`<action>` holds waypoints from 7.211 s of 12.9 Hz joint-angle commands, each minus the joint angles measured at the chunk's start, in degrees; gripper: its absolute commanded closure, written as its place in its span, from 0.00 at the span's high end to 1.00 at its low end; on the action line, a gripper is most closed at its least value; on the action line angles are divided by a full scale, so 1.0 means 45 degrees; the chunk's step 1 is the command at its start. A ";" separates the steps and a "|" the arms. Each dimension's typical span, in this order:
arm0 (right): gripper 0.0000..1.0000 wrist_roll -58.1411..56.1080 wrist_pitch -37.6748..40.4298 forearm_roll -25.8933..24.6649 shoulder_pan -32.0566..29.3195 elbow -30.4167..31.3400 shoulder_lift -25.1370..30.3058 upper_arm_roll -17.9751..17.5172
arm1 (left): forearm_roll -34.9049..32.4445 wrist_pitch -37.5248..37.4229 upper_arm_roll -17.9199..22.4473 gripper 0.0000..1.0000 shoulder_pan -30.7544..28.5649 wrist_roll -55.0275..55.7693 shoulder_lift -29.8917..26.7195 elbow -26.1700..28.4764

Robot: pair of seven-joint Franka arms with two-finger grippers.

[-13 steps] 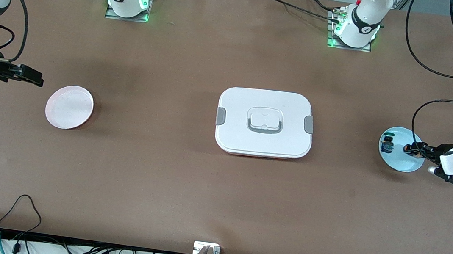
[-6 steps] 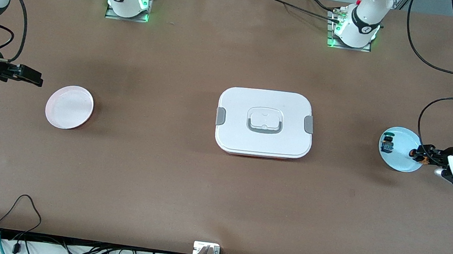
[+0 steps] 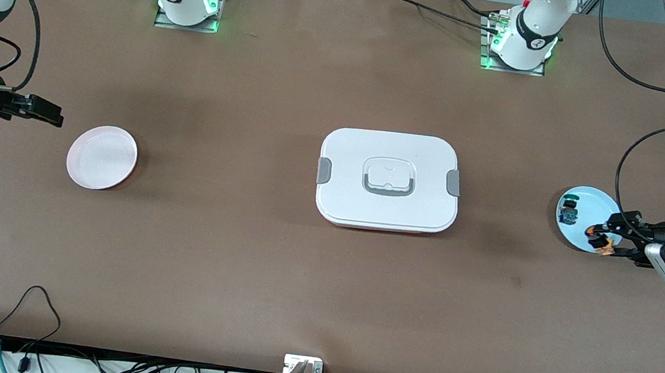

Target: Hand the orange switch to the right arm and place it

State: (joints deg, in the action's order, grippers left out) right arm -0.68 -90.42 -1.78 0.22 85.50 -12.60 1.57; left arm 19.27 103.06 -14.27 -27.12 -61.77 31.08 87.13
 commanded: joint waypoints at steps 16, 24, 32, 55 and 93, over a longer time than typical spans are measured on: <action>1.00 0.0015 0.1480 1.1770 -0.0030 0.0780 -0.0013 0.0041 | 1.5541 0.5586 -0.4017 0.03 0.7663 -0.8441 0.1277 -0.3169; 1.00 0.1804 0.1266 1.8417 0.0008 0.2603 -0.0345 0.0002 | 1.5933 0.8796 -0.3939 0.03 0.9658 -0.8402 0.1433 -0.3992; 1.00 0.1910 0.0406 1.9361 0.0985 0.1393 -0.1340 -0.0037 | 1.5738 0.9343 -0.3665 0.02 1.0070 -0.8499 0.1550 -0.3972; 0.99 0.0835 -0.0337 1.9107 0.2177 -0.0582 -0.3060 -0.0232 | 1.5718 0.9343 -0.3528 0.02 1.0089 -0.8519 0.1570 -0.4089; 0.01 0.0348 0.1106 1.9986 0.1476 0.0004 -0.2904 -0.0232 | 1.3083 0.0233 -0.3529 1.00 0.3028 -0.8324 0.2153 -0.3640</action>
State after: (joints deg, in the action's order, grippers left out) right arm 2.55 -88.16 87.42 8.79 84.73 -25.94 0.84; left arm 80.10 110.65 -28.87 -8.08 -97.65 38.83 70.63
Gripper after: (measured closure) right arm 0.652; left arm 0.000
